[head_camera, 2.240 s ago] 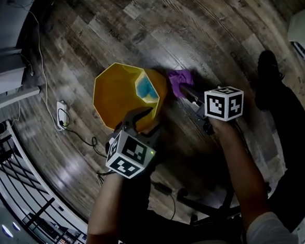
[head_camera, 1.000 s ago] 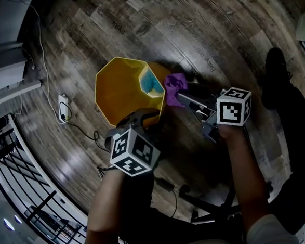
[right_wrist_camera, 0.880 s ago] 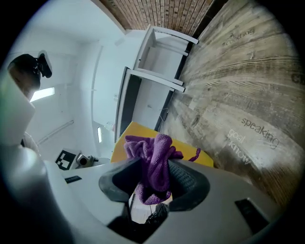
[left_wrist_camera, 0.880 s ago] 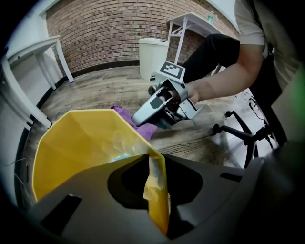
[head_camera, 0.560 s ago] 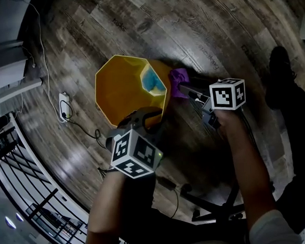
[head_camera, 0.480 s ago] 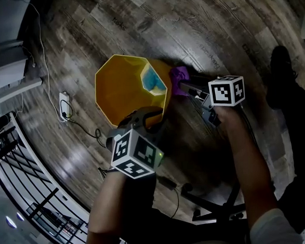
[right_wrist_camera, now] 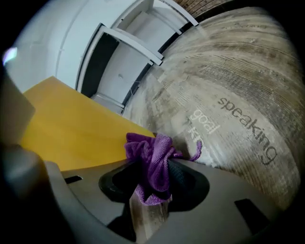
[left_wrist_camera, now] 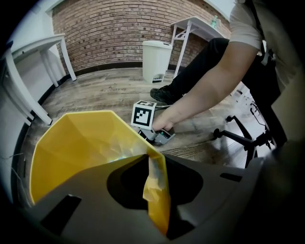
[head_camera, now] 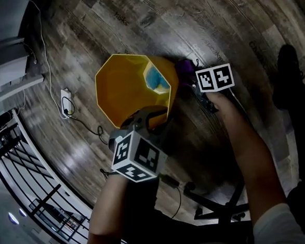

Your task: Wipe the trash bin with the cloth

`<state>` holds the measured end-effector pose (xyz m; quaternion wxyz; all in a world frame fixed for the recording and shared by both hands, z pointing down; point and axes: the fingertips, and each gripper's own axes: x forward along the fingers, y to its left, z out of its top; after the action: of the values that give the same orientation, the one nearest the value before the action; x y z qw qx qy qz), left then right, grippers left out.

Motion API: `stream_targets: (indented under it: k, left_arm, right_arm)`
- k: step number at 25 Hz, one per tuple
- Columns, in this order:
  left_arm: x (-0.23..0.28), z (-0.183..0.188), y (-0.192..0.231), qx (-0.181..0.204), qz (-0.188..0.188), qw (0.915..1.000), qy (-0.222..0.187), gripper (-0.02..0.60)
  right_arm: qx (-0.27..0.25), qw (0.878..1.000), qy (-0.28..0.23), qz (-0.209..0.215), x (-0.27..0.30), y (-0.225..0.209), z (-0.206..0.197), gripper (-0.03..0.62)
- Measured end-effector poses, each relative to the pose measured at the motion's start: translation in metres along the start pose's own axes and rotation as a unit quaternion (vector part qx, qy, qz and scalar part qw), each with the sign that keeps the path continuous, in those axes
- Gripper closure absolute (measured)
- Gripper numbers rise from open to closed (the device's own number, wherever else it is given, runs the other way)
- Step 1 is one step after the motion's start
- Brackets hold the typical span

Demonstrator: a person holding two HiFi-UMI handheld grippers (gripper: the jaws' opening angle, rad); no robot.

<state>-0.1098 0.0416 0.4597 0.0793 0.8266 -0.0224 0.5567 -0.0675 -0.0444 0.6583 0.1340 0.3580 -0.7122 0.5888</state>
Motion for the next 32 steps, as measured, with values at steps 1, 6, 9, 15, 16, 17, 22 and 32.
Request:
stream_targets:
  k: [1,6,9,15,16,17,22,32]
  left_arm:
    - [0.000,0.000,0.000,-0.001,0.000,1.0000,-0.001,0.526]
    - [-0.001,0.000,0.000,-0.009,-0.001,0.9999,-0.005,0.526]
    - [0.001,-0.001,0.001,-0.018,-0.001,0.9998,-0.006,0.526]
    - [0.004,0.002,0.002,-0.052,-0.001,0.9985,-0.014,0.526]
    - [0.004,0.004,0.004,-0.062,0.001,0.9979,-0.017,0.526]
    - [0.005,0.006,0.005,-0.072,0.005,0.9972,-0.020,0.526]
    - [0.011,0.023,0.011,-0.087,0.019,0.9955,-0.032,0.525]
    - [-0.005,0.010,0.002,-0.017,0.013,0.9998,-0.005,0.462]
  right_arm:
    - [-0.009,1.000,0.009,-0.017,0.005,-0.004,-0.002,0.422]
    - [-0.035,0.996,0.028,-0.076,0.017,-0.015,-0.007,0.425]
    - [-0.044,0.993,0.032,-0.100,0.019,-0.016,-0.004,0.425]
    - [-0.033,0.994,0.002,-0.102,-0.015,-0.006,-0.004,0.425]
    - [-0.023,0.995,-0.009,-0.096,-0.025,-0.002,-0.003,0.425]
    - [-0.013,0.996,-0.019,-0.090,-0.035,0.001,-0.003,0.425]
    - [0.027,0.995,-0.069,-0.071,-0.079,0.013,0.001,0.425]
    - [0.005,0.989,-0.127,0.081,-0.150,0.097,0.021,0.425]
